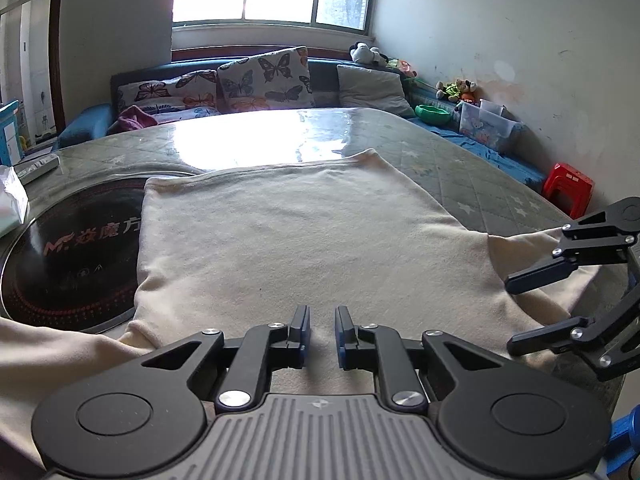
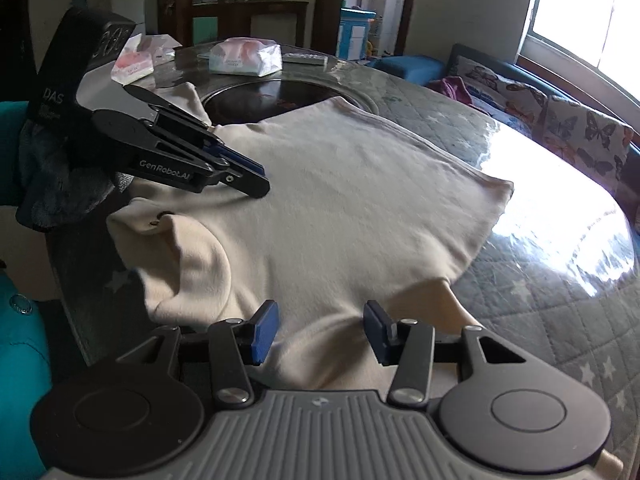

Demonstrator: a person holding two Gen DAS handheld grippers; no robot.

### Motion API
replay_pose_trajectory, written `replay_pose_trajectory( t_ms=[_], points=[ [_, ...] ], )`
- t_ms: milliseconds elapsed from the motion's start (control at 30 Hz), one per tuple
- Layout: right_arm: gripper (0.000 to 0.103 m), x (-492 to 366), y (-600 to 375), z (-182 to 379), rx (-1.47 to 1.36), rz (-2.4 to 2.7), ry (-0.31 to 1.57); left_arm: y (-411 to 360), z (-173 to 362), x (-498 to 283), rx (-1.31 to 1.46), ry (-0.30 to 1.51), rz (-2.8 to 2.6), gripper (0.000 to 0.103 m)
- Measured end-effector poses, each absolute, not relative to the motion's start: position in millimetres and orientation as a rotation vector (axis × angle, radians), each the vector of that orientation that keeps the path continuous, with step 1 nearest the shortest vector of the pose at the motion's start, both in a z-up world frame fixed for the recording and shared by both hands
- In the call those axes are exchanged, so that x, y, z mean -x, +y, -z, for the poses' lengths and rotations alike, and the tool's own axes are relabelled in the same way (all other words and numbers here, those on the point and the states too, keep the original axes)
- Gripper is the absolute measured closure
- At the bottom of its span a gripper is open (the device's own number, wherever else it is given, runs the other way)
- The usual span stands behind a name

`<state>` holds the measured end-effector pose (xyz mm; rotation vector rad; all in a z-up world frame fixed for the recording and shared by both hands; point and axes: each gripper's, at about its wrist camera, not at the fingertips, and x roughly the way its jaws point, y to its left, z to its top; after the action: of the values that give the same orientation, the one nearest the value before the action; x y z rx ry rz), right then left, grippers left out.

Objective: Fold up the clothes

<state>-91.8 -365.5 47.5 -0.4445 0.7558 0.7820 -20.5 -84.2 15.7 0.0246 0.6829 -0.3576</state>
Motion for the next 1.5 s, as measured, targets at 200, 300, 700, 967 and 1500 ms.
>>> replay_pose_trajectory(
  t_ms=[200,300,700,967,1500],
  points=[
    [0.055,95.3,-378.1,-46.1,0.431,-0.769,0.772,-85.8,-15.7,21.2,-0.039,0.683,0.357,0.088],
    [0.055,98.2,-385.6,-50.2,0.42,-0.755,0.78,-86.8,-16.0,21.5,-0.047,0.683,0.357,0.087],
    [0.055,104.8,-467.7,-60.8,0.213,-0.372,0.773,-118.1,-27.6,30.7,-0.097,0.683,0.441,0.081],
    [0.056,105.9,-541.0,-52.7,0.111,-0.027,0.772,-158.2,-27.5,44.4,-0.133,0.68,0.572,0.081],
    [0.094,96.7,-552.7,-49.0,0.095,0.055,0.73,-177.1,-20.0,59.0,-0.199,0.683,0.637,0.08]
  ],
)
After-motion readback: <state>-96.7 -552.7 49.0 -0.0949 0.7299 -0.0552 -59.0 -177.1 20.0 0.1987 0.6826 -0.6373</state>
